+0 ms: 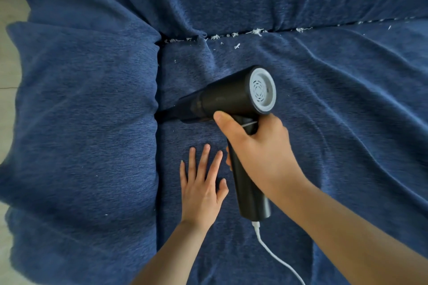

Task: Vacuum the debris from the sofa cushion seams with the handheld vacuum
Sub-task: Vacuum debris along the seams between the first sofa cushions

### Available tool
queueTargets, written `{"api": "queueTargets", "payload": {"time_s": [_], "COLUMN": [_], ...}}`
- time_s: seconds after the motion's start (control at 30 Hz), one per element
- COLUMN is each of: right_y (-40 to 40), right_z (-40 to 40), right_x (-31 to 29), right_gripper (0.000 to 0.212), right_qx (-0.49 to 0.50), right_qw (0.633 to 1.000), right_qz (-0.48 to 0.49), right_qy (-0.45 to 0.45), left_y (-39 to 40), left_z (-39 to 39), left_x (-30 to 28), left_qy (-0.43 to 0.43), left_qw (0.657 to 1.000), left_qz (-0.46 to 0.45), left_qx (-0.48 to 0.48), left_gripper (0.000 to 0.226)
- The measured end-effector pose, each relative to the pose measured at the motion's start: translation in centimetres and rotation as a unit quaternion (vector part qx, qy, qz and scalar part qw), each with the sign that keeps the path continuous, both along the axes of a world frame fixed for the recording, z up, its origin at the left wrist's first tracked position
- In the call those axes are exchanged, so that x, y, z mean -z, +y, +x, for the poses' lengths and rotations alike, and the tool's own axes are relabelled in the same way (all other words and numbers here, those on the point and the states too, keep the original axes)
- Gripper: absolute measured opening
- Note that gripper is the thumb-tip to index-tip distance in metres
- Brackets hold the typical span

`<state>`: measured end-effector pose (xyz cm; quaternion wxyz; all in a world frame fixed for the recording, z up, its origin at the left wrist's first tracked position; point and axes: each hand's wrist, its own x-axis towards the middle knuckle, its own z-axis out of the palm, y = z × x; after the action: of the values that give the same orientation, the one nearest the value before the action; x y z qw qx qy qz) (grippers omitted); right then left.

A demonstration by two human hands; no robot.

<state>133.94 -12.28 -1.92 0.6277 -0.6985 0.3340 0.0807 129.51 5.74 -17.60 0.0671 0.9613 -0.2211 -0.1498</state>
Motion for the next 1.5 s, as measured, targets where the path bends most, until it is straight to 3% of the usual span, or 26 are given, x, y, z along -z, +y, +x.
{"api": "queueTargets", "payload": {"time_s": [0.17, 0.43, 0.77, 1.03, 1.37, 1.5], "right_y": [-2.3, -3.2, -2.6, -3.2, -5.1, -5.6], "right_z": [-0.8, -1.9, -3.9, -2.3, 0.3, 2.5], "right_x": [-2.0, -3.0, -4.2, -3.7, -2.9, -1.5], "right_gripper": [0.046, 0.037, 0.036, 0.030, 0.029, 0.024], "right_qx": [-0.006, -0.022, -0.096, -0.077, -0.076, -0.066], "right_qw": [0.999, 0.986, 0.989, 0.973, 0.970, 0.979], "right_qz": [-0.041, -0.143, -0.086, -0.180, -0.171, -0.115], "right_qy": [-0.021, -0.080, -0.072, -0.126, -0.158, -0.154], "left_y": [0.0, -0.1, 0.2, 0.6, -2.1, -3.4], "left_z": [0.0, 0.0, 0.2, 1.7, 8.6, 10.6], "left_x": [0.0, -0.1, -0.3, -1.0, -1.3, -1.0], "left_qy": [-0.007, -0.001, 0.011, -0.005, -0.008, -0.011], "left_qw": [1.000, 1.000, 1.000, 0.999, 1.000, 0.999], "left_qz": [0.009, 0.011, 0.009, 0.008, -0.022, -0.043], "left_qx": [0.002, 0.002, 0.010, 0.040, -0.019, -0.028], "left_gripper": [0.060, 0.060, 0.054, 0.056, 0.054, 0.055]}}
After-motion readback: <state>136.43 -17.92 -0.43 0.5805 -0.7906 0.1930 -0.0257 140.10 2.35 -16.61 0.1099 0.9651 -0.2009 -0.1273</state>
